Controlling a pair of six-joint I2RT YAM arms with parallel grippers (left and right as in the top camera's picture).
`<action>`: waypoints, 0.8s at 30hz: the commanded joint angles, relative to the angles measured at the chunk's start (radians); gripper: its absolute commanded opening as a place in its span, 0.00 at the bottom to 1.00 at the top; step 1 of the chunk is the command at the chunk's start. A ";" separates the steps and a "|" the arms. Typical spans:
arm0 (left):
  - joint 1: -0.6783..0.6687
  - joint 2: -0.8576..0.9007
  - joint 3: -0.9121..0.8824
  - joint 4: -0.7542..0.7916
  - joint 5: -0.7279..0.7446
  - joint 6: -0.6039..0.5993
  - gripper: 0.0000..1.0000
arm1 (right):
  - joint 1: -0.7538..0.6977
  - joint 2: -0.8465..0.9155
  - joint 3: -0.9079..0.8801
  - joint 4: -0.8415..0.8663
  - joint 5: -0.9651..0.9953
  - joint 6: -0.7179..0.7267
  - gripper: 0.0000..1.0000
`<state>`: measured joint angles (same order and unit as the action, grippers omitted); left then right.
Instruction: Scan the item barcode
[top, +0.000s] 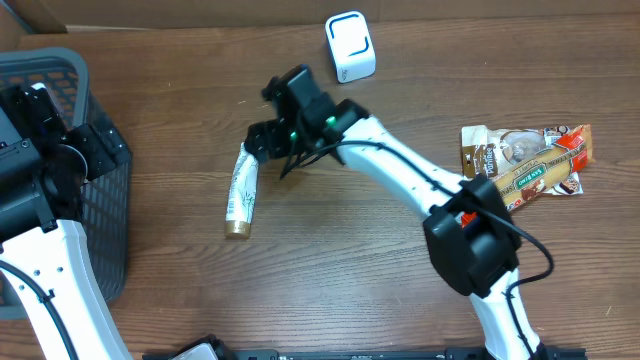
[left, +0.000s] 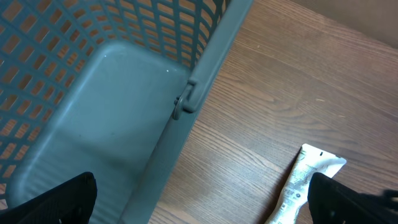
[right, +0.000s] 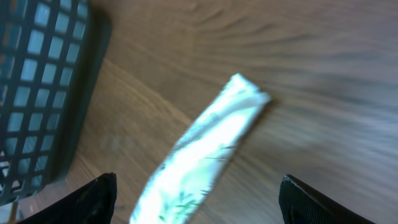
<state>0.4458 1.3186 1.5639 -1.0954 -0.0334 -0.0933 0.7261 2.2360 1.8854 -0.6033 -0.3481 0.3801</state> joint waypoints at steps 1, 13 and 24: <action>0.003 0.002 0.005 0.000 0.008 0.027 1.00 | 0.046 0.057 0.031 0.027 -0.004 0.048 0.83; 0.003 0.002 0.005 0.000 0.008 0.027 1.00 | 0.097 0.166 0.031 0.057 0.047 0.069 0.61; 0.003 0.002 0.005 0.000 0.008 0.027 1.00 | 0.033 0.166 0.031 -0.117 0.045 0.048 0.08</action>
<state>0.4458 1.3186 1.5639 -1.0954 -0.0338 -0.0929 0.7963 2.3829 1.9133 -0.6674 -0.3275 0.4480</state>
